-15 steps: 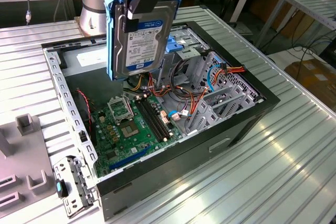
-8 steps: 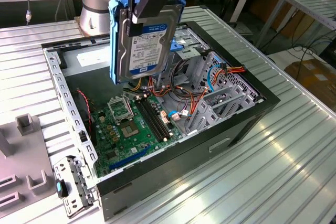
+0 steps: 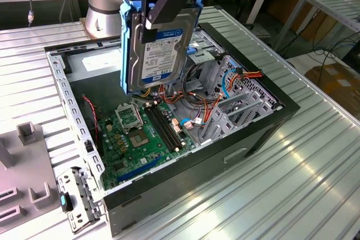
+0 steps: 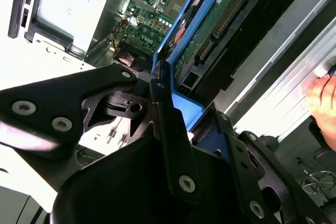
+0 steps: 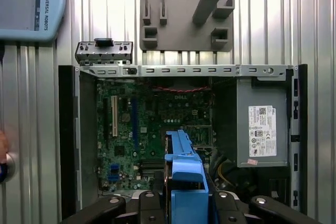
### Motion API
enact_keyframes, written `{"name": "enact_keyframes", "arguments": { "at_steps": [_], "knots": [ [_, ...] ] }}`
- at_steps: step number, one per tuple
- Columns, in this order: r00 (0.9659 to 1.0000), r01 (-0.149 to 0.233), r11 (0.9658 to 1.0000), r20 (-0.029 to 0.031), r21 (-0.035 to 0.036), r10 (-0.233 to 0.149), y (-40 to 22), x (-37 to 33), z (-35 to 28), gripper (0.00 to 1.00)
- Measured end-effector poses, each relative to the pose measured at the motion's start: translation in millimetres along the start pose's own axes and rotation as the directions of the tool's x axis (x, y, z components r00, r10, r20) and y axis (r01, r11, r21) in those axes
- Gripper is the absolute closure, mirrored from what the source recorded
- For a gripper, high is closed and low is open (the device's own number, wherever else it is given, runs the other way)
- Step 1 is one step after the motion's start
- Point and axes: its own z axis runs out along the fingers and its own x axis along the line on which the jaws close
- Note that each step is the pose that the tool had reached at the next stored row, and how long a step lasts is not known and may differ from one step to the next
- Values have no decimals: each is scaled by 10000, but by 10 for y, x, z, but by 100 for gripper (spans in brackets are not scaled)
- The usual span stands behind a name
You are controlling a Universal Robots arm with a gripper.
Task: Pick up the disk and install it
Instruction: 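Insert the disk into the insertion slot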
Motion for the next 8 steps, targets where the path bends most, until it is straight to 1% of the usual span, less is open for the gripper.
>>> {"name": "enact_keyframes", "arguments": {
  "at_steps": [8],
  "knots": [
    [10000, 0, 10000, 0, 0, 0, -23, 61, -1, 63]
  ]
}}
